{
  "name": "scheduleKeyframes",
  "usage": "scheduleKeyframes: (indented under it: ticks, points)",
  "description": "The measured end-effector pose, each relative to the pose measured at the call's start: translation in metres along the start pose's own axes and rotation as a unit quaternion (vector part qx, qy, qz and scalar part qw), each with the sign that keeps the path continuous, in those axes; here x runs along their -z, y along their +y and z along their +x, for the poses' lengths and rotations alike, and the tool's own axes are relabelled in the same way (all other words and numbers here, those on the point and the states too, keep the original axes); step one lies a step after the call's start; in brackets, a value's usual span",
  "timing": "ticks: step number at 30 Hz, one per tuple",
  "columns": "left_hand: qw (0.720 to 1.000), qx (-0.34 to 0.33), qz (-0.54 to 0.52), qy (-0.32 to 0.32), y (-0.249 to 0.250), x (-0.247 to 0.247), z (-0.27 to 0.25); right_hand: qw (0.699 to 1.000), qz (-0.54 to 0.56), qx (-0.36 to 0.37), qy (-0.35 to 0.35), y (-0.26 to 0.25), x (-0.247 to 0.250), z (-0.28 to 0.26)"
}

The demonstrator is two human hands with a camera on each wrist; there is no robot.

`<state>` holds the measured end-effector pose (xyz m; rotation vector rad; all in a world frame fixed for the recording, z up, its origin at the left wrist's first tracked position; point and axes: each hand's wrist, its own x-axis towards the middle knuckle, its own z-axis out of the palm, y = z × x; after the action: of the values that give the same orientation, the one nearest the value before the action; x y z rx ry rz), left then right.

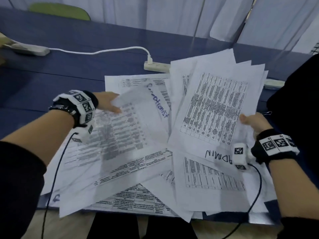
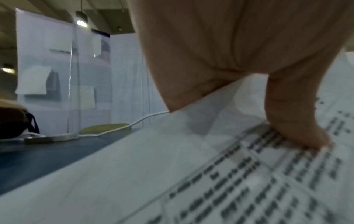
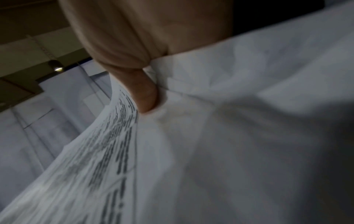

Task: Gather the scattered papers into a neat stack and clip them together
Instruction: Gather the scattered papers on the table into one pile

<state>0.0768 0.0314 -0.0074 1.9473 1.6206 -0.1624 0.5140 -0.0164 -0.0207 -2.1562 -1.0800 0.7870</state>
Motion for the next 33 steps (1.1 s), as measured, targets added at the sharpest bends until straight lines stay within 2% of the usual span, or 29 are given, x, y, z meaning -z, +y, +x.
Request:
scheduleKeyframes:
  ticks: [1, 3, 8, 10, 12, 14, 18, 20, 26, 33]
  points:
    - [0.999, -0.011, -0.018, -0.026, 0.003, -0.001, 0.0, 1.0, 0.012, 0.0, 0.005, -0.001, -0.001, 0.001]
    - [0.998, -0.016, -0.036, -0.039, 0.006, 0.001, 0.001, 1.0, 0.012, -0.002, 0.016, -0.004, -0.004, 0.001]
    - [0.988, 0.037, -0.004, -0.15, 0.028, -0.011, -0.011, 0.998, -0.06, -0.005, 0.022, -0.007, -0.023, 0.005]
    - [0.989, 0.069, 0.055, -0.12, 0.035, -0.031, -0.01, 0.997, -0.073, -0.009, 0.022, -0.007, -0.026, 0.005]
    - [0.986, 0.098, 0.127, -0.048, 0.045, -0.049, -0.013, 0.997, -0.076, -0.018, 0.022, -0.008, -0.028, 0.005]
    - [0.984, 0.106, 0.142, -0.018, 0.054, -0.062, -0.016, 0.997, -0.065, -0.029, 0.015, -0.008, -0.03, 0.006]
    - [0.995, 0.1, 0.021, -0.016, 0.061, -0.066, -0.024, 0.997, -0.064, -0.035, -0.004, -0.012, -0.032, -0.001]
    - [0.996, 0.089, 0.001, -0.011, 0.06, -0.066, -0.028, 0.997, -0.073, -0.037, 0.001, -0.012, -0.03, -0.002]
    - [0.994, 0.051, 0.087, 0.042, 0.068, -0.094, -0.043, 0.996, -0.076, -0.046, -0.004, -0.009, -0.03, -0.001]
    - [0.988, 0.068, 0.138, -0.016, 0.055, -0.064, -0.025, 0.996, -0.08, -0.046, -0.005, -0.009, -0.031, 0.002]
